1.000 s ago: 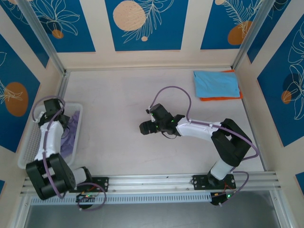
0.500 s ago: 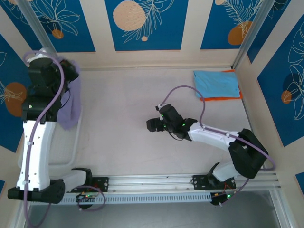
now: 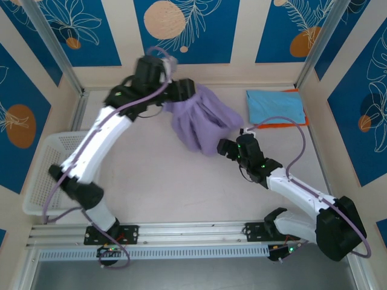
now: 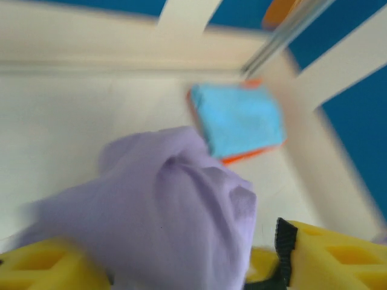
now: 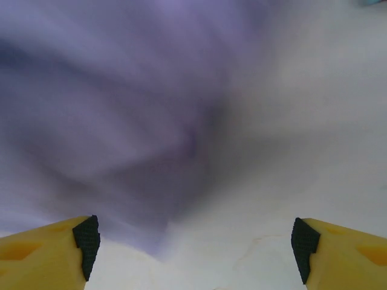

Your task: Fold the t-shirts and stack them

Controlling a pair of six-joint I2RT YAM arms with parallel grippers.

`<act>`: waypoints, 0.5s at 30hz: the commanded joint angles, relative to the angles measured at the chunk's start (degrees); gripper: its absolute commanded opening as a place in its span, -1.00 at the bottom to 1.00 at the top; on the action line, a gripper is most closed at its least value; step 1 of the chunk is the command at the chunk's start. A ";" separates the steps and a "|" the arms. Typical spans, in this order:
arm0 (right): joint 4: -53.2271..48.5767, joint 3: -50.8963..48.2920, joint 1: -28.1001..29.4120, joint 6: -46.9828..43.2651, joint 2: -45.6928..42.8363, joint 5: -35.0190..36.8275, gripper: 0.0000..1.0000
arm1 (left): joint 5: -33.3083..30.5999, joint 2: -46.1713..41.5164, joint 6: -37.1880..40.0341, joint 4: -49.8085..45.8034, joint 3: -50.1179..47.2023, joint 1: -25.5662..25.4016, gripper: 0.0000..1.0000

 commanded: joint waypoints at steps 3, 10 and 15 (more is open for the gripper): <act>-8.86 -0.42 -3.14 9.57 -3.20 9.29 0.80 | -5.54 -0.69 4.47 -3.38 -5.78 -1.30 0.75; -9.96 1.12 -4.60 10.46 0.75 7.08 0.78 | -2.52 -6.34 2.58 4.79 -24.82 2.09 0.93; -15.53 5.71 -4.87 12.35 7.21 6.99 0.75 | 11.63 0.22 2.36 11.21 -32.90 2.45 0.65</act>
